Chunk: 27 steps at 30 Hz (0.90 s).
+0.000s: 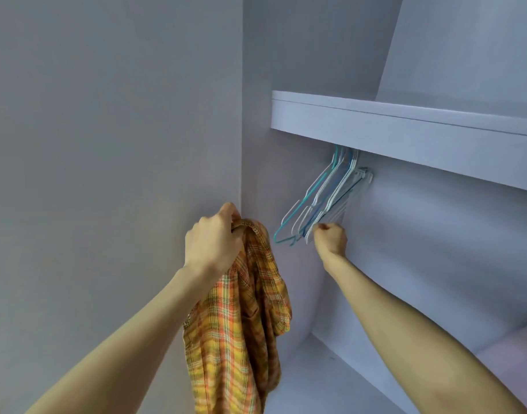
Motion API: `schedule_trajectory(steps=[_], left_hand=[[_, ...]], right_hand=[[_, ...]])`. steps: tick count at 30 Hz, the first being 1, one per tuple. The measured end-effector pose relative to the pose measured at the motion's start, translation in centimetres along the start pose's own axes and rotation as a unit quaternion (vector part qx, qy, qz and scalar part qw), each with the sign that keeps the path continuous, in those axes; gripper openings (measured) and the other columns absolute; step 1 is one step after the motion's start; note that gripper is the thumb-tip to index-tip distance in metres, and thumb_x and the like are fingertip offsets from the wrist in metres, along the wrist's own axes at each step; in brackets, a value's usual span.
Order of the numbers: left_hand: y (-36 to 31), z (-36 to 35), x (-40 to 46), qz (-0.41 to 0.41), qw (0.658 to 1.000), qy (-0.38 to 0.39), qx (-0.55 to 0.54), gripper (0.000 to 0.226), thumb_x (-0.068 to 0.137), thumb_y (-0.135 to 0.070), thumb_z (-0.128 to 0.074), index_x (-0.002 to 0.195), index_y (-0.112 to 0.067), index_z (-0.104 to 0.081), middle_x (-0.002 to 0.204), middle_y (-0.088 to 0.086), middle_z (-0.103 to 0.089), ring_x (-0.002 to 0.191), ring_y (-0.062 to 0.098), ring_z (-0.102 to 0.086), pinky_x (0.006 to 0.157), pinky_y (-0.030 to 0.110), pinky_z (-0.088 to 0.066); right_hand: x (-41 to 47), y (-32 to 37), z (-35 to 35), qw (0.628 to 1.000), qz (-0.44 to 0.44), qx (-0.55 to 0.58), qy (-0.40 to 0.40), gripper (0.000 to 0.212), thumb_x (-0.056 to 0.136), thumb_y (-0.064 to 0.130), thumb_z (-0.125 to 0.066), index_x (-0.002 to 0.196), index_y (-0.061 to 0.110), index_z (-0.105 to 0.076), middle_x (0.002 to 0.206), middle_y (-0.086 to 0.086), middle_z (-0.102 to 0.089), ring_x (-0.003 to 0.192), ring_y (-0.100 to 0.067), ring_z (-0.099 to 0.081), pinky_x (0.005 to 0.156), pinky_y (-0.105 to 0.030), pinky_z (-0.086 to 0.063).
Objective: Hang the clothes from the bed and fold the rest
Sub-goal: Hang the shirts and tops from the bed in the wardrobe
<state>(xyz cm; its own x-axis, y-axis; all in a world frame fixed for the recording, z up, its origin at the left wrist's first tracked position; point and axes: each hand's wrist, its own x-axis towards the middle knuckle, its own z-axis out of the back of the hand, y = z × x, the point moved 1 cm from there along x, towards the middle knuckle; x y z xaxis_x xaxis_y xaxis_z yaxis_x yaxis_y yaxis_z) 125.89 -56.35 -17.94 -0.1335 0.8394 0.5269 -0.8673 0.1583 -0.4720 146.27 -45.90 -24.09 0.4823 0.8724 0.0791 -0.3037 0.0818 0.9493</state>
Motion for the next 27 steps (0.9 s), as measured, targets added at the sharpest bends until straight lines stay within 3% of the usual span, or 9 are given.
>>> schedule_trajectory(steps=[3, 7, 11, 17, 22, 27], left_hand=[[-0.4, -0.4, 0.0, -0.006, 1.000, 0.002, -0.008, 0.017, 0.090, -0.020, -0.053, 0.106, -0.017, -0.056, 0.090, 0.004, -0.068, 0.082, 0.031, -0.060, 0.064, 0.030, -0.035], [-0.4, -0.6, 0.1, -0.006, 1.000, 0.008, -0.008, 0.018, 0.090, -0.021, -0.053, 0.107, -0.018, -0.055, 0.091, 0.004, -0.068, 0.084, 0.031, -0.061, 0.065, 0.030, -0.038], [0.2, 0.0, 0.6, -0.004, 1.000, 0.007, 0.003, 0.014, 0.091, -0.022, -0.052, 0.103, -0.019, -0.055, 0.088, 0.004, -0.068, 0.081, 0.031, -0.060, 0.064, 0.030, -0.038], [0.7, 0.3, 0.5, -0.007, 1.000, 0.008, 0.004, 0.013, 0.090, -0.019, -0.051, 0.101, -0.018, -0.056, 0.089, 0.005, -0.068, 0.081, 0.031, -0.060, 0.063, 0.031, -0.037], [0.5, -0.3, -0.5, -0.008, 0.999, 0.029, -0.018, 0.015, 0.090, -0.021, -0.051, 0.104, -0.018, -0.056, 0.091, 0.006, -0.068, 0.084, 0.032, -0.060, 0.066, 0.032, -0.040], [0.3, -0.3, -2.2, 0.007, 0.997, 0.049, -0.067, 0.016, 0.089, -0.021, -0.051, 0.104, -0.018, -0.056, 0.094, 0.006, -0.067, 0.086, 0.033, -0.060, 0.067, 0.035, -0.043]], right_hand=[[0.4, -0.2, -0.3, 0.998, -0.034, 0.060, 0.008, 0.032, 0.090, 0.018, -0.055, 0.060, 0.009, -0.046, 0.064, -0.005, -0.050, 0.071, -0.026, -0.048, 0.065, -0.031, -0.038], [0.8, -0.2, -1.0, 0.998, -0.051, 0.020, 0.028, 0.030, 0.088, 0.033, -0.059, 0.077, 0.006, -0.055, 0.080, -0.011, -0.057, 0.074, -0.026, -0.053, 0.067, -0.033, -0.043], [1.2, 0.1, -2.3, 0.998, -0.036, -0.016, 0.040, 0.017, 0.087, 0.021, -0.057, 0.083, 0.006, -0.063, 0.089, -0.015, -0.063, 0.080, -0.030, -0.059, 0.068, -0.031, -0.043], [0.7, 0.0, -1.6, 0.999, -0.018, 0.043, -0.010, 0.005, 0.089, 0.006, -0.050, 0.092, 0.003, -0.050, 0.088, -0.012, -0.052, 0.081, -0.023, -0.047, 0.074, -0.035, -0.043], [0.3, 0.0, 1.5, 0.997, -0.001, 0.080, -0.008, 0.005, 0.090, 0.002, -0.043, 0.090, 0.006, -0.043, 0.088, -0.014, -0.050, 0.078, -0.022, -0.043, 0.054, -0.024, -0.030], [-3.6, -1.3, 4.9, 0.998, -0.002, 0.067, 0.013, 0.020, 0.088, -0.003, -0.040, 0.074, 0.011, -0.039, 0.064, -0.007, -0.043, 0.051, -0.017, -0.035, 0.042, -0.019, -0.030]])
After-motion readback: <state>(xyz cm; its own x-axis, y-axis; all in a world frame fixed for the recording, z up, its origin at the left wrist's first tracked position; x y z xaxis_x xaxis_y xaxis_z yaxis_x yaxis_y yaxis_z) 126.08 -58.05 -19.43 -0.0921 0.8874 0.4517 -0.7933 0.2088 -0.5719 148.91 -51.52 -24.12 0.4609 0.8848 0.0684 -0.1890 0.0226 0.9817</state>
